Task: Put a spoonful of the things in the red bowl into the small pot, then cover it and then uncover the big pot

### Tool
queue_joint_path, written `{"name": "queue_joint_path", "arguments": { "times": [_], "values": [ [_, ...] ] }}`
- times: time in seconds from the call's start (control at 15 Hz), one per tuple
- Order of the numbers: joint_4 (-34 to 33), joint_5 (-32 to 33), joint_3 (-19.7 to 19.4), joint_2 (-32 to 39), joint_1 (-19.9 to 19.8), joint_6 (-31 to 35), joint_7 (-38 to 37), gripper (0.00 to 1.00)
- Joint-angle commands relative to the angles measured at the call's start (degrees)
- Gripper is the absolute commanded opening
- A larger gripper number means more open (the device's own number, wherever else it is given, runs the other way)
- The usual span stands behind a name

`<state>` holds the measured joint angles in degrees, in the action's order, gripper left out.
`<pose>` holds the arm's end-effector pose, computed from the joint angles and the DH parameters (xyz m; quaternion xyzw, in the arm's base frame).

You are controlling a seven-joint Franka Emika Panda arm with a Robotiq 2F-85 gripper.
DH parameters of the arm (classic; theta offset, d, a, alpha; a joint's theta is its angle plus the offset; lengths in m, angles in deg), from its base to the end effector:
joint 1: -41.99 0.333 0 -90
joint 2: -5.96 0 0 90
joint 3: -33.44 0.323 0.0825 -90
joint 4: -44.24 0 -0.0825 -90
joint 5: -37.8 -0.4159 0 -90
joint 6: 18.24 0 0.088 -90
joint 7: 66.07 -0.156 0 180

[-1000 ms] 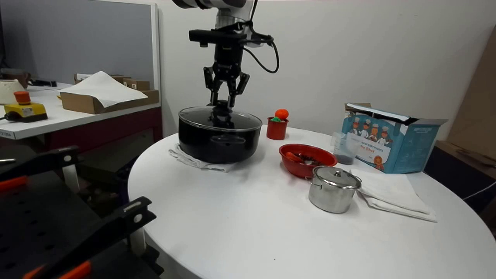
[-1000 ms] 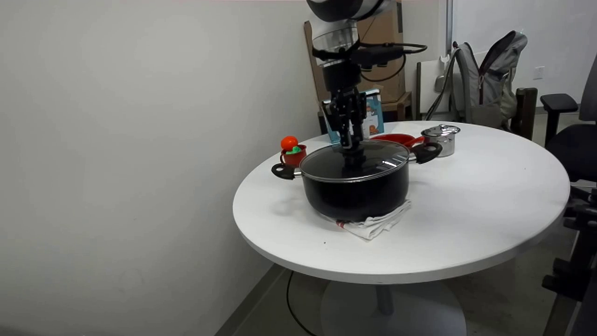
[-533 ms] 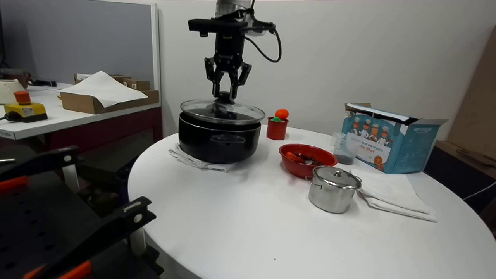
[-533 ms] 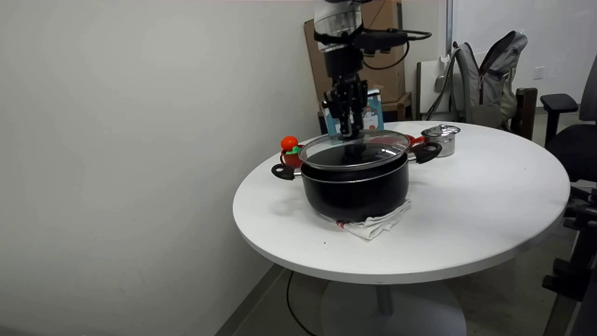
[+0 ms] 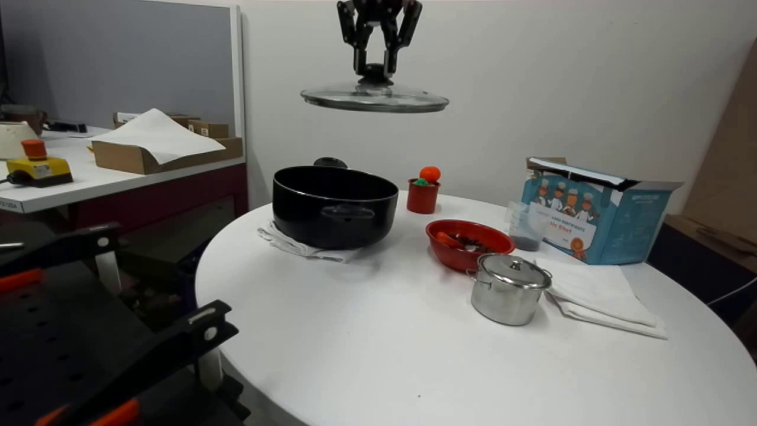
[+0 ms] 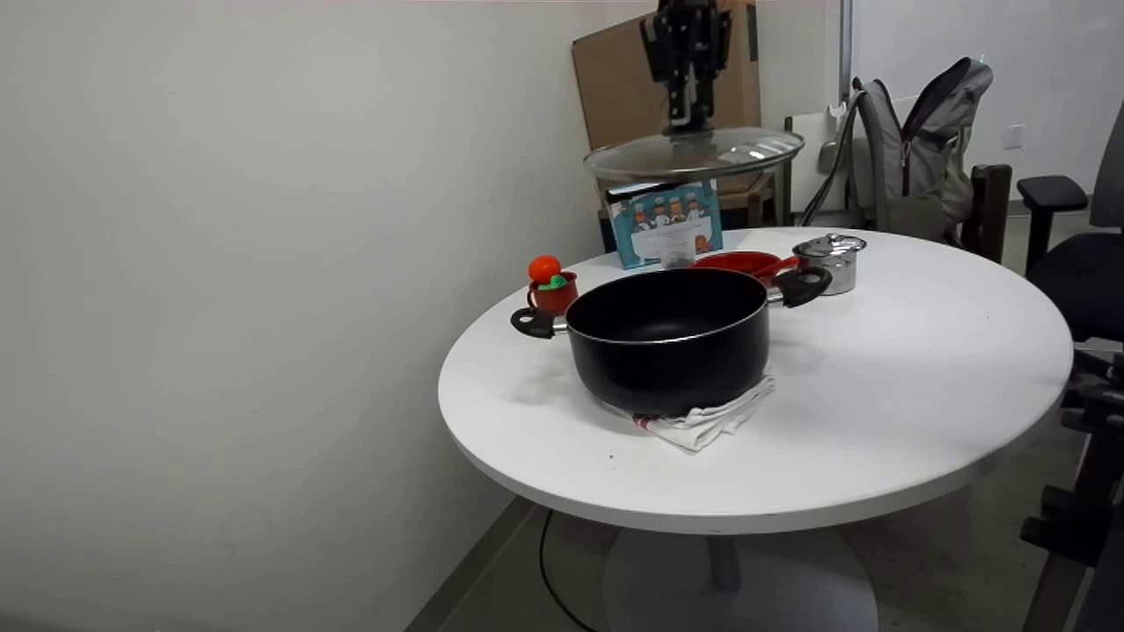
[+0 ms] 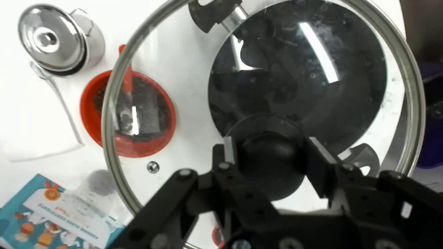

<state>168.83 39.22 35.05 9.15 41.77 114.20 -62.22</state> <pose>0.5799 0.0127 0.3130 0.9977 0.0536 0.0405 0.0096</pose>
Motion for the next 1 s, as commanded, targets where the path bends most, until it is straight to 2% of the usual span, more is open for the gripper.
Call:
{"name": "queue_joint_path", "arguments": {
  "times": [0.0, 0.53, 0.73, 0.93],
  "values": [
    [7.19, 0.01, -3.45, -8.58, -2.73, -1.57, 1.4, 0.25],
    [23.63, 6.39, -14.17, -16.75, -13.28, -0.78, 3.04, 0.25],
    [27.11, 10.39, -16.63, -17.23, -16.73, 0.11, 2.64, 0.25],
    [29.16, 12.83, -17.34, -16.73, -18.3, 1.2, 1.88, 0.25]
  ]
}}
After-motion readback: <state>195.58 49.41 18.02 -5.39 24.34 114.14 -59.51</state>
